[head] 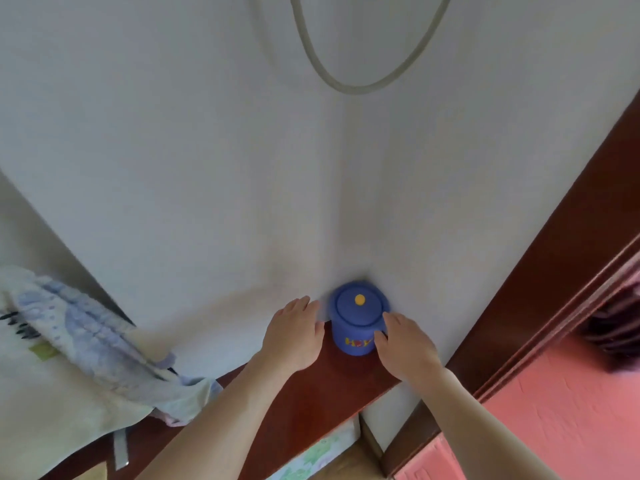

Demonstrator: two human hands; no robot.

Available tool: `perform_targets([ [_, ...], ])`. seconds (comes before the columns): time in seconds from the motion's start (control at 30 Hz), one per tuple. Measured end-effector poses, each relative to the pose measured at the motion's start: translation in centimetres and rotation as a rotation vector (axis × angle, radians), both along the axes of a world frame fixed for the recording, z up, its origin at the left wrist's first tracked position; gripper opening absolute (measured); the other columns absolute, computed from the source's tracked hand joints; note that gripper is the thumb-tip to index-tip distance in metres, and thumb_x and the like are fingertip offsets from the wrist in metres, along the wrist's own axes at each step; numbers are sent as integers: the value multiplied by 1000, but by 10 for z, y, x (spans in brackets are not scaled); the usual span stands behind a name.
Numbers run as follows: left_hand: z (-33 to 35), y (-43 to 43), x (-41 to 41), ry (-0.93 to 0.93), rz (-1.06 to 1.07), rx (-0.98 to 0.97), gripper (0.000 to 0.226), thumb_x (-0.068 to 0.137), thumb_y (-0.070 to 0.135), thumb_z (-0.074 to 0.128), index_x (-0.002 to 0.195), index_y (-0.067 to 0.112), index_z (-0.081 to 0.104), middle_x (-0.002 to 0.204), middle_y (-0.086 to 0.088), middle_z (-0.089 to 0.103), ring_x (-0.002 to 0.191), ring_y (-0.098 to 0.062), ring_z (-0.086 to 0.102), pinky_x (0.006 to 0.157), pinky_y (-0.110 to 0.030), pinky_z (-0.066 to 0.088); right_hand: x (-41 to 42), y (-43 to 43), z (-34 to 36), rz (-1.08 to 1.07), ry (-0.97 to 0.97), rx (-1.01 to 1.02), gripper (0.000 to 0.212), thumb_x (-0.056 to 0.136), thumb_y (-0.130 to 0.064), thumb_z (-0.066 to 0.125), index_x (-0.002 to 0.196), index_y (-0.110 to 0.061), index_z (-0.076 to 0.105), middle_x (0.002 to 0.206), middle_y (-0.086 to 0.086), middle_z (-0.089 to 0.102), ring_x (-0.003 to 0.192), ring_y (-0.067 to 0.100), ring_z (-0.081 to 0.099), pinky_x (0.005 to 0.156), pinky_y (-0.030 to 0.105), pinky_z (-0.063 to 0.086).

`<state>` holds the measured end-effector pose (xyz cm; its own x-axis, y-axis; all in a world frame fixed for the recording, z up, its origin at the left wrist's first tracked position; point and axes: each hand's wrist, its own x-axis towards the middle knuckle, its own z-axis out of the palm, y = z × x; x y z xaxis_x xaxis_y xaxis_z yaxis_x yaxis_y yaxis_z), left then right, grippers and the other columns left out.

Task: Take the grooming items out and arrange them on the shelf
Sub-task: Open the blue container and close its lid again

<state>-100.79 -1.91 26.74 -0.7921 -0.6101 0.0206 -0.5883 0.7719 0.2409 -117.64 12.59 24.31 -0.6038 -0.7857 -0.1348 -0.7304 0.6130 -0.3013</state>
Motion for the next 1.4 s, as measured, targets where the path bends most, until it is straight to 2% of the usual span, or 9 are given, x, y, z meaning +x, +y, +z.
perform_targets([
  [0.17,-20,-34,-54,-23,-135,77,45,100,31,41,143,18,40,143,-2,44,127,-25,45,100,-38,42,-24,-17,-27,-101,-76,-19,57,96,-43,40,146,-19,30,138,3,46,123,22,45,99,34,42],
  [0.37,-42,-52,-108,-111,-251,164,54,98,33,48,148,19,35,143,-3,43,127,-24,43,102,-39,43,-33,-32,-51,-150,-194,-67,68,87,-53,52,145,-26,30,128,-1,52,113,18,51,91,33,47],
  [0.53,-55,-55,-134,-79,-283,207,44,94,29,56,136,17,51,128,-5,52,116,-26,52,95,-38,46,-40,-38,-73,-171,-249,-90,77,83,-58,55,147,-24,27,128,-3,52,112,17,51,89,32,47],
  [0.63,-61,-55,-142,-42,-308,182,30,92,24,56,121,15,59,115,-6,55,105,-27,55,86,-39,47,-42,-39,-79,-192,-260,-123,76,82,-57,58,145,-25,29,126,-4,53,111,16,51,88,31,47],
  [0.83,-67,-54,-148,42,-279,179,13,94,17,52,98,10,63,100,-7,56,89,-26,55,71,-32,39,-44,-40,-88,-224,-271,-129,90,70,-72,43,146,-25,29,127,-6,54,112,14,52,88,32,50],
  [0.93,-66,-54,-145,92,-243,208,12,93,16,52,94,10,62,94,-5,55,84,-26,56,67,-32,40,-45,-40,-87,-218,-272,-144,89,72,-70,47,145,-22,31,127,-5,55,112,15,53,88,33,51],
  [1.07,-57,-55,-132,150,-177,208,17,95,19,51,105,13,64,104,-5,58,89,-26,57,75,-40,49,-47,-40,-85,-198,-247,-158,72,77,-58,61,136,-22,39,120,-2,58,107,17,55,85,34,51],
  [1.17,-49,-53,-112,206,-109,218,24,96,21,53,117,17,63,111,-3,58,94,-24,58,81,-40,50,-49,-40,-85,-195,-251,-157,72,76,-57,63,135,-22,40,120,-1,57,106,18,56,84,35,52],
  [1.4,-61,-49,-44,226,47,233,23,96,21,54,116,18,63,101,-1,56,82,-20,55,73,-35,48,-50,-42,-85,-185,-248,-118,72,82,-49,66,137,-11,41,126,7,55,111,23,56,89,38,51],
])
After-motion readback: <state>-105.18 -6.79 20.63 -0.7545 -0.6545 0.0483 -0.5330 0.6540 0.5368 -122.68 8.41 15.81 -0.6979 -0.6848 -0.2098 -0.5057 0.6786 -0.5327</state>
